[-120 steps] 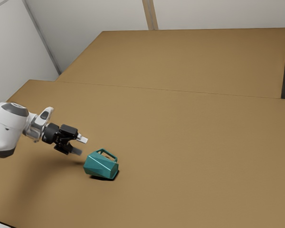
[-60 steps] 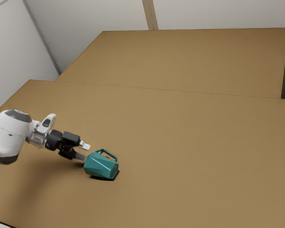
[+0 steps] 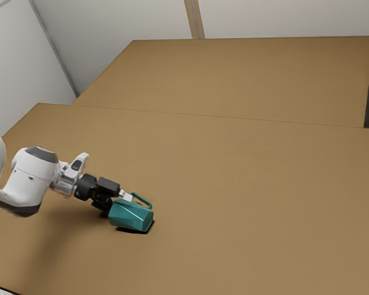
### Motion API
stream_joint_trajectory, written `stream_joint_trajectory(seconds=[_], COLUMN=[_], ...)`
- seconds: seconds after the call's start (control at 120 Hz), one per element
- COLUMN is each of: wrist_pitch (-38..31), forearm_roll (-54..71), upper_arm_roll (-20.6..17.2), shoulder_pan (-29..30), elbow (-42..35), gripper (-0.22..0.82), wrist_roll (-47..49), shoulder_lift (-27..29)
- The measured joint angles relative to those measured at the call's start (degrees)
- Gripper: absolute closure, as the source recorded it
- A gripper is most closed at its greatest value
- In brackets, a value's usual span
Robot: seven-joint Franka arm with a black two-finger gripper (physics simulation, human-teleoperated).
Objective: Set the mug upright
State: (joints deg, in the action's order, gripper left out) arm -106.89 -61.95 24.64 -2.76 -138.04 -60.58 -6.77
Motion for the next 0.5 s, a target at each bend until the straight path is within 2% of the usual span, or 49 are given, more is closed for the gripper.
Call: stream_joint_trajectory(seconds=[0.108,0.2,0.358,0.5], wrist_pitch=[-0.25,-0.33,0.6,2.59], forearm_roll=[-0.16,-0.12,-0.38,-1.63], upper_arm_roll=[-0.03,-0.05,-0.06,-0.11], shoulder_pan=[0.28,0.44,0.87,0.7], elbow=[0.03,0.03,0.36,1.4], gripper=[0.43,0.58,0.69,0.75], wrist_roll=[-0.13,-0.17,-0.15,-0.19], shoulder_lift=[0.04,0.16,0.59,0.94])
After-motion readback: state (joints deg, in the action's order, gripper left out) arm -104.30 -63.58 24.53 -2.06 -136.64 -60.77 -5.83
